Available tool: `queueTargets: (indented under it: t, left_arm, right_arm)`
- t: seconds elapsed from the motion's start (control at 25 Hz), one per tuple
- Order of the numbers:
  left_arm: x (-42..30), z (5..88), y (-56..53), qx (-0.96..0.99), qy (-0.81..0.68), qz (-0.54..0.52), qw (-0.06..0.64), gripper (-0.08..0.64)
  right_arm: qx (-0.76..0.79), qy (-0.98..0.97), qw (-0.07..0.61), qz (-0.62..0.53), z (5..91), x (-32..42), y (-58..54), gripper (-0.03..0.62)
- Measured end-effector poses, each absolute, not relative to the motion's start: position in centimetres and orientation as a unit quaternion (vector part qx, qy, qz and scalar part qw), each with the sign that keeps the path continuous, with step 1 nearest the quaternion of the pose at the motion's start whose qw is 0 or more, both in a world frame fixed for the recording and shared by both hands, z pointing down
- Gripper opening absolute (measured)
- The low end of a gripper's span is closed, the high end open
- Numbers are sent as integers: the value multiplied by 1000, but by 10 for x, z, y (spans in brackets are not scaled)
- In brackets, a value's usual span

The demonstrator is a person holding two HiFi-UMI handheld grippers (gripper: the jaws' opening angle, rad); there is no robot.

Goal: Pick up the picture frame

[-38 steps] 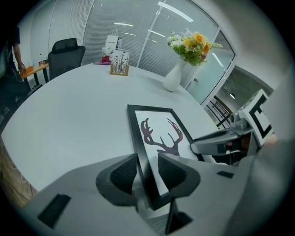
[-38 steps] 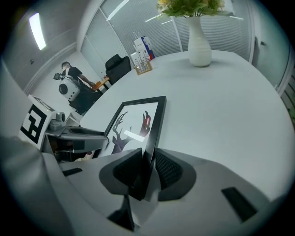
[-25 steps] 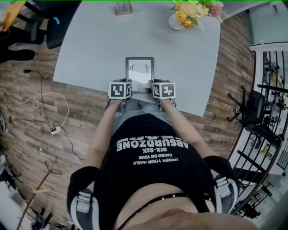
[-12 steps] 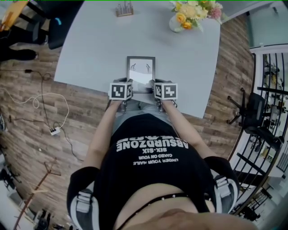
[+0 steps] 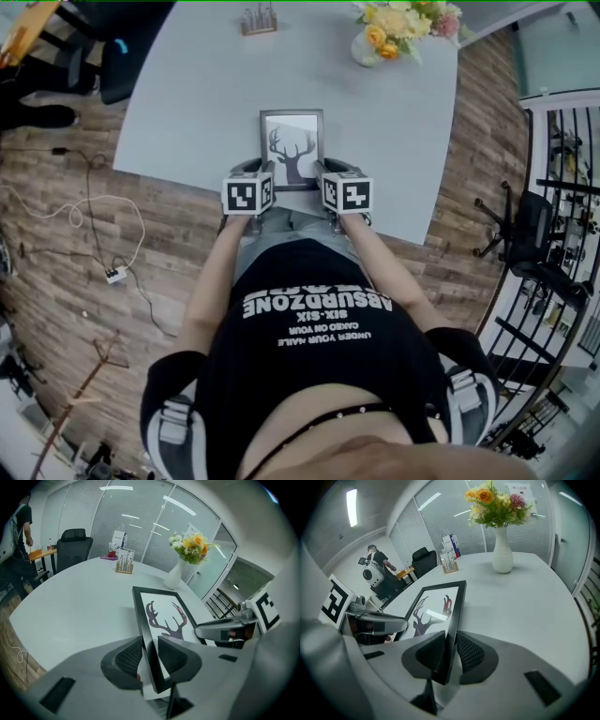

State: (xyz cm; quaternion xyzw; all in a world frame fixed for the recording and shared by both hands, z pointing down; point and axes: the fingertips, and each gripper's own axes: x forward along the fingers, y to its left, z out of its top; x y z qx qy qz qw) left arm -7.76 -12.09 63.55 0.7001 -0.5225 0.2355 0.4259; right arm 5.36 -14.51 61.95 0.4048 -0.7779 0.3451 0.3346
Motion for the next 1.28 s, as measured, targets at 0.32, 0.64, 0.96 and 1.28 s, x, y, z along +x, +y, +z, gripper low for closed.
queueTargets:
  t: [0.32,0.64,0.96,1.28]
  left_arm:
    - [-81,605,-124,713,-536,220,394,114]
    - [-82,578,-120,721,-551,199,369,114]
    - [-84,544,-120,732,-566,187,328,114]
    - [-83,523,-119,737,-576,177,307,114]
  right_arm:
    - [410,-794,310,323,595,49,-146,91]
    - [416,-815,289,282,563,48,-143,91]
    - [426,-826,263,260,538,46,-143,91]
    - [432,-838,240,231,514,47,-140,90]
